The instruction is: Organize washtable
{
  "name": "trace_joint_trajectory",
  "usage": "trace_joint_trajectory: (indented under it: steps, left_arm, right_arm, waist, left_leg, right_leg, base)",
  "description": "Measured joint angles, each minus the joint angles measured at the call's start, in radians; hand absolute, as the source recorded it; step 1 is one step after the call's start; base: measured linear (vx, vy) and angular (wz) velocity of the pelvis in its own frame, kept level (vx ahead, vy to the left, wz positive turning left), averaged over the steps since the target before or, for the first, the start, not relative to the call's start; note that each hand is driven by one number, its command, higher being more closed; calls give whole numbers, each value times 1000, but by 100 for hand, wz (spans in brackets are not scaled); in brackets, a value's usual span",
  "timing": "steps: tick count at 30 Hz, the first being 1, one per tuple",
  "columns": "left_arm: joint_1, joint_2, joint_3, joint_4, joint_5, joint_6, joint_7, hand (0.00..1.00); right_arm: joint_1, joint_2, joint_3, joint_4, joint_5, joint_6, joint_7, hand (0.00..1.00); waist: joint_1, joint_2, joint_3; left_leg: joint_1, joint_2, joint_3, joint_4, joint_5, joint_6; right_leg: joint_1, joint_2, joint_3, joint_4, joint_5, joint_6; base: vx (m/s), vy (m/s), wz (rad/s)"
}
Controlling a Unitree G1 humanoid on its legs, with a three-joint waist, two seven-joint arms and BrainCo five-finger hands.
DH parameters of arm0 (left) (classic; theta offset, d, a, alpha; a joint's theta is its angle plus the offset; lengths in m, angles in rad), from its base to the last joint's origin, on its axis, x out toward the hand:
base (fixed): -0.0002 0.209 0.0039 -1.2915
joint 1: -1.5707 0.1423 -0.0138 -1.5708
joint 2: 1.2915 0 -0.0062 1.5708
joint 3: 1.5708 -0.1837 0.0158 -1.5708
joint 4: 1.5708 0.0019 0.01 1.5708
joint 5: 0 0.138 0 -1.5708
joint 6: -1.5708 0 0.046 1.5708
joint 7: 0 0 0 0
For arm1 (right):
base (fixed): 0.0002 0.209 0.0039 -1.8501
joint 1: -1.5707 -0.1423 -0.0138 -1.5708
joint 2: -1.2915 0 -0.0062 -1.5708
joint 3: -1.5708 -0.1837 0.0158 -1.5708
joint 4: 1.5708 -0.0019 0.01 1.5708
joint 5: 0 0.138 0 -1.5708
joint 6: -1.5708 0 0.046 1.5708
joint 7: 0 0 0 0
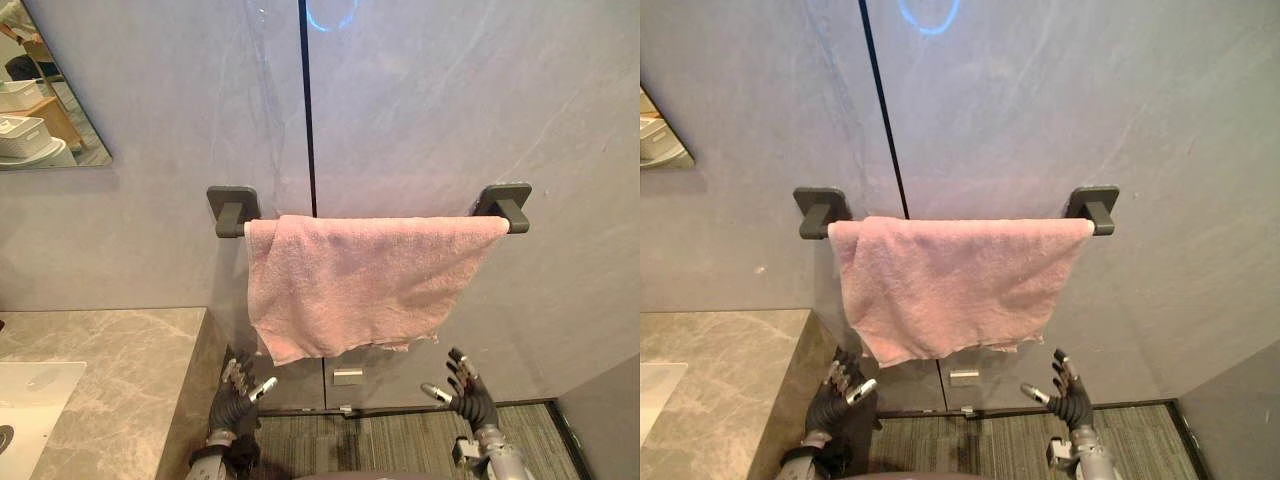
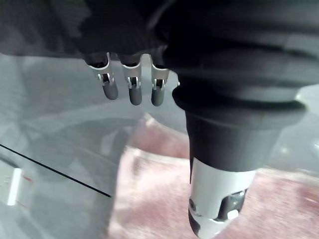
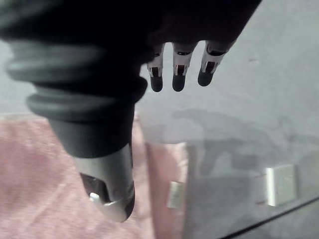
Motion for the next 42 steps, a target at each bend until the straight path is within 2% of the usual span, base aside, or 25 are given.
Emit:
trace_joint_trajectory:
  steps: [8, 19, 30, 32, 33, 34, 42]
  left_arm:
    - [-69, -2, 1, 273, 60, 17, 48, 0]
    - [-199, 9, 1, 574, 151, 28, 97, 0]
    - [-288, 30, 23, 690, 178, 30, 116, 0]
    - [-297, 35, 23, 702, 182, 31, 117, 0]
    - [-306, 38, 24, 710, 192, 31, 117, 0]
    - [-309, 41, 28, 716, 196, 32, 119, 0]
    - [-345, 42, 39, 767, 197, 40, 134, 0]
  right_arm:
    - [-50, 1, 19, 289, -53, 24, -30, 0]
    - [-202, -4, -13, 606, -75, 25, -76, 0]
    - [-303, -11, -50, 743, -74, 31, -104, 0]
    - [-311, -12, -54, 745, -73, 35, -105, 0]
    - [-320, -12, -55, 754, -72, 38, -105, 0]
    - [-335, -11, -56, 775, -72, 42, -105, 0]
    - [-359, -13, -86, 818, -56, 46, -106, 0]
  waist:
    - [10, 9, -13]
    - [19, 6, -7]
    - [17, 3, 33]
    - [9, -3, 47]
    - [5, 4, 49]
    - [-2, -5, 55]
    - [-5, -7, 59]
  left_leg:
    - [3, 5, 0, -16, 3, -5]
    - [21, 14, -2, -52, 15, -21]
    - [12, 11, 6, -70, 14, -21]
    - [9, 10, 6, -70, 12, -23]
    - [8, 11, 7, -70, 11, -24]
    - [4, 12, 11, -70, 8, -26]
    - [0, 11, 60, -61, -9, -23]
  right_leg:
    - [-3, 4, -5, 4, -7, -1]
    - [0, 20, -4, -22, -6, -3]
    - [-17, 34, 19, -50, 4, -12]
    - [-18, 35, 20, -53, 4, -12]
    - [-18, 35, 21, -54, 4, -12]
    - [-25, 37, 26, -56, 4, -12]
    - [-42, 40, 82, -75, 29, -8]
  base:
    - [-2, -3, 0]
    - [21, -12, 0]
    - [-3, -15, -6]
    - [39, -17, -1]
    - [38, -16, -5]
    - [36, -15, -8]
    - [44, 1, -25]
